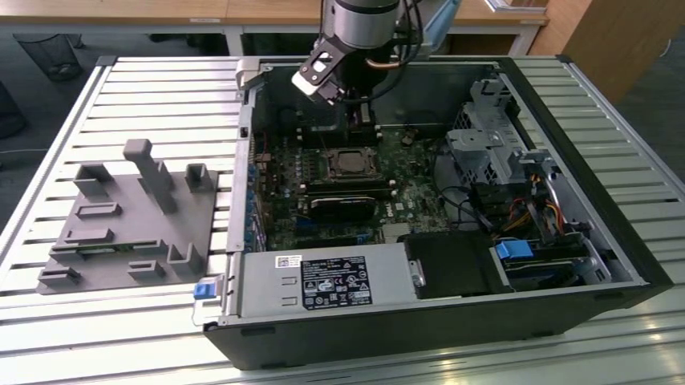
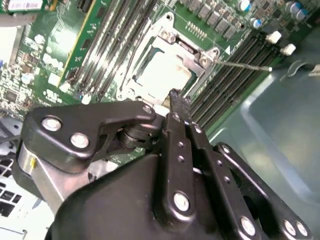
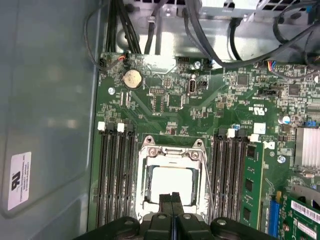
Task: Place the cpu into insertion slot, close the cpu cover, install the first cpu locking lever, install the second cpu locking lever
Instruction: 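Install the first cpu locking lever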
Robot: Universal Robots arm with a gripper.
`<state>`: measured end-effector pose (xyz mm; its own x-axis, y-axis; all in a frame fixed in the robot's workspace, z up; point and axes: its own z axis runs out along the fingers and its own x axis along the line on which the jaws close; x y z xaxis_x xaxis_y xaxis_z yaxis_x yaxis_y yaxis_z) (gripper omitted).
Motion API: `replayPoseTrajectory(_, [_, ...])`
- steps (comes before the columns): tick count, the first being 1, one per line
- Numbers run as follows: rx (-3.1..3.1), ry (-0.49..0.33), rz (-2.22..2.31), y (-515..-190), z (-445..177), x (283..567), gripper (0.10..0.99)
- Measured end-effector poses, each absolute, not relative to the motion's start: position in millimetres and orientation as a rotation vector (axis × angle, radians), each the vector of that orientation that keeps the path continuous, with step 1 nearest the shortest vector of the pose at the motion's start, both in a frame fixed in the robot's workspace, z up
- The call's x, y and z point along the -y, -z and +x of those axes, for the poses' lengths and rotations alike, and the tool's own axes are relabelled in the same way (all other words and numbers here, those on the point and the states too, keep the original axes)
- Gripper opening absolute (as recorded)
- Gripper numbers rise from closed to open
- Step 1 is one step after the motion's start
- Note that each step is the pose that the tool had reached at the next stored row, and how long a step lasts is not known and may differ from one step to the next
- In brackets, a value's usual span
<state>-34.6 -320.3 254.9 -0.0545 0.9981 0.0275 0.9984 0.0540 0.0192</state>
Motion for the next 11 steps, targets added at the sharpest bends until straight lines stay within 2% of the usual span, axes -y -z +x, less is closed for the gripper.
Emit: replayPoseTrajectory(11, [2.454,0.05,-1.945,-255.0,-34.6,320.3,0.122])
